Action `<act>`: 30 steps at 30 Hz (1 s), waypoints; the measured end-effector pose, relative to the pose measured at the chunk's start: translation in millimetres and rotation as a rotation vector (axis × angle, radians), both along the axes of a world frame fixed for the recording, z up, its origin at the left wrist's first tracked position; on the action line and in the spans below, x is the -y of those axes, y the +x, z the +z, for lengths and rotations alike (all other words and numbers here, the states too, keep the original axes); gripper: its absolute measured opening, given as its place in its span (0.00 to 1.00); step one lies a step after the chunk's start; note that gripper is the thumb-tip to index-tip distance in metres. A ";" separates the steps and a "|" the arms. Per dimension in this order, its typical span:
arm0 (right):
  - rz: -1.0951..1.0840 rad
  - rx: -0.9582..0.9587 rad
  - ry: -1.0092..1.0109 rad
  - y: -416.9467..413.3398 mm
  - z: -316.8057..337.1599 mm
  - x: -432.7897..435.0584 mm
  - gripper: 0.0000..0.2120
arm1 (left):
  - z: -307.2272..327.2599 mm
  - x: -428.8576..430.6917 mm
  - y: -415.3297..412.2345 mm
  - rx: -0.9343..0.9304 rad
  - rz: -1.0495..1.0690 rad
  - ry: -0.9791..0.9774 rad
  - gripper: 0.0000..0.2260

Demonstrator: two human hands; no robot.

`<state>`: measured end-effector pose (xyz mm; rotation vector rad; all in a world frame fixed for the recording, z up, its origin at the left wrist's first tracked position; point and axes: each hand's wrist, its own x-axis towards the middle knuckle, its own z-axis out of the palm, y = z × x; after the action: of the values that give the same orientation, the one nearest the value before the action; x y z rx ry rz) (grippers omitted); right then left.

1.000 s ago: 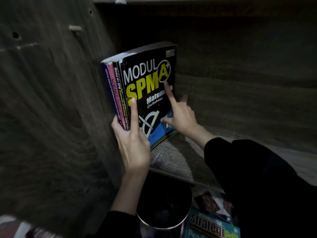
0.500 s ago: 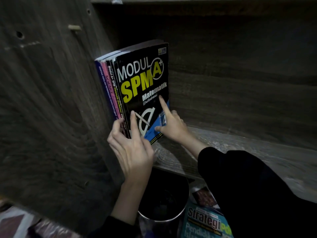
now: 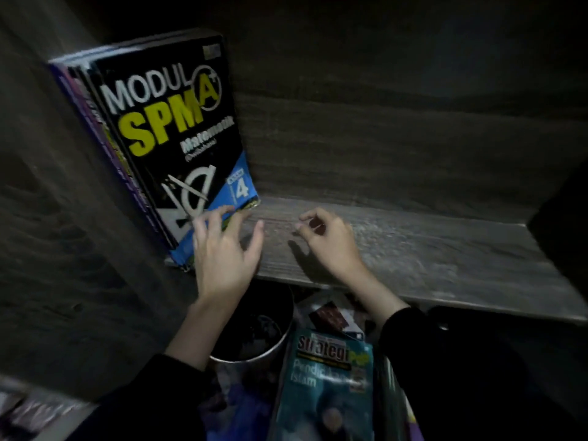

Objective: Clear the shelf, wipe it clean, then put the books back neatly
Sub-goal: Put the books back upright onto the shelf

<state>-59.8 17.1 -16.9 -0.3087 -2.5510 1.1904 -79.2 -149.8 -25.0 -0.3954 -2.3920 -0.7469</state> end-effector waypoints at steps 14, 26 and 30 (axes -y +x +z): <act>-0.452 0.438 0.312 239.0 -164.4 -163.2 0.20 | -127.5 -163.9 172.2 1.036 -0.543 0.018 0.22; -0.493 1.008 -0.015 269.9 -205.7 -210.0 0.53 | -232.9 -204.0 204.4 1.414 -0.544 0.314 0.42; -0.471 1.028 -0.014 265.3 -206.2 -207.9 0.50 | -229.9 -206.5 203.5 1.459 -0.387 0.564 0.45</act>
<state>205.5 225.0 -223.2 -1.7993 -2.9192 0.9849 124.2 56.7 -254.9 -0.0016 -3.0963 -2.4504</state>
